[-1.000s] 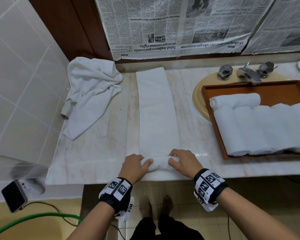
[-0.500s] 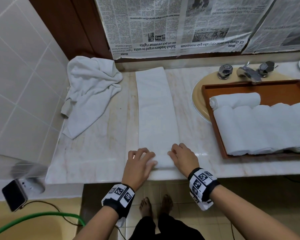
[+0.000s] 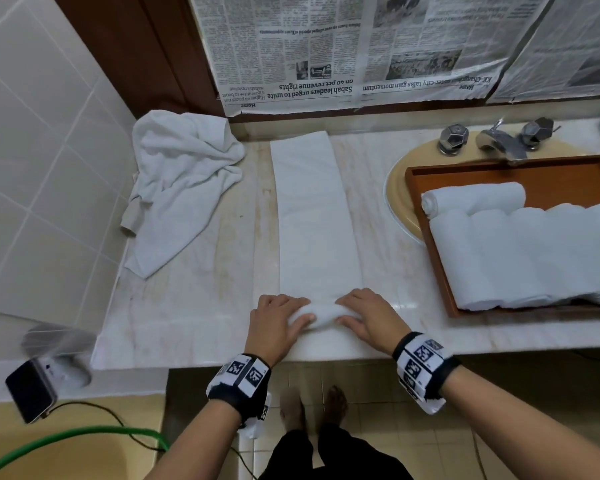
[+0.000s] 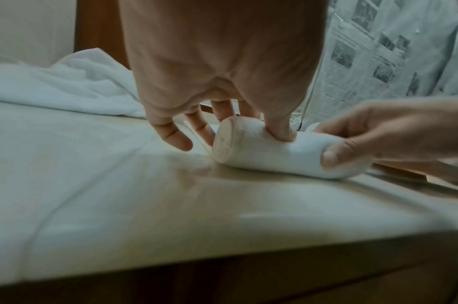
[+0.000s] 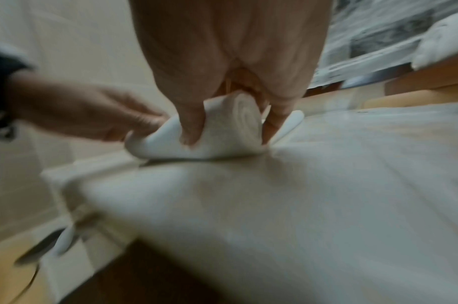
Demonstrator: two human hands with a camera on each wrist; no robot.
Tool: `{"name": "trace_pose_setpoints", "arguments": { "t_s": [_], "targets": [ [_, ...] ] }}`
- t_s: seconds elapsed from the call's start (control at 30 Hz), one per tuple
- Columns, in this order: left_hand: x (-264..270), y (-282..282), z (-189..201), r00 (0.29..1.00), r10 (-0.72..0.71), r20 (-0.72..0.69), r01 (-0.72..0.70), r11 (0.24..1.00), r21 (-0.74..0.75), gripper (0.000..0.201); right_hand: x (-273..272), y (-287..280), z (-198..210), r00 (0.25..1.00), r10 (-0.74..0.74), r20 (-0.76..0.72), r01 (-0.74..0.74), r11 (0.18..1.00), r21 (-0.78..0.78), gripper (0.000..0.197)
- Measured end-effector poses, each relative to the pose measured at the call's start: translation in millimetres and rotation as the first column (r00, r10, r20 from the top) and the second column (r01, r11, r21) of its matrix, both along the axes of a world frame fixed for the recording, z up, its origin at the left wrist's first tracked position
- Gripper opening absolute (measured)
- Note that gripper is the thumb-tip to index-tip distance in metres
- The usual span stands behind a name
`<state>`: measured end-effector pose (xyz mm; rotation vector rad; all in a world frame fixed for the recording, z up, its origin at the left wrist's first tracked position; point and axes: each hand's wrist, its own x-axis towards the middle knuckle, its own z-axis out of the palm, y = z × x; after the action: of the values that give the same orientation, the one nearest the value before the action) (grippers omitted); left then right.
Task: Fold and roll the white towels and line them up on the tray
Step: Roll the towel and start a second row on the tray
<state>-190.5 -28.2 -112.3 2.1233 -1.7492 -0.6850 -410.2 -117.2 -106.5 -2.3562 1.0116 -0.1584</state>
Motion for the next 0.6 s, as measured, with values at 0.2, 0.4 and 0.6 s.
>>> {"name": "trace_pose_setpoints", "arguments": {
  "t_s": [0.2, 0.4, 0.6],
  "targets": [
    [1, 6, -11, 0.990, -0.138, 0.011, 0.137, 0.966, -0.219, 0.044, 2, -17, 10, 0.999, -0.046, 0.007, 0.043, 0.961, 0.273, 0.033],
    [7, -10, -6, 0.978, -0.063, -0.200, 0.066, 0.998, 0.012, 0.061, 9, -6, 12, 0.990, -0.135, -0.035, 0.138, 0.984, 0.115, 0.028],
    [4, -19, -3, 0.983, 0.070, -0.167, -0.065, 0.997, 0.034, 0.040, 11, 12, 3, 0.994, -0.010, -0.110, -0.031, 0.928, -0.370, 0.018]
  ]
}}
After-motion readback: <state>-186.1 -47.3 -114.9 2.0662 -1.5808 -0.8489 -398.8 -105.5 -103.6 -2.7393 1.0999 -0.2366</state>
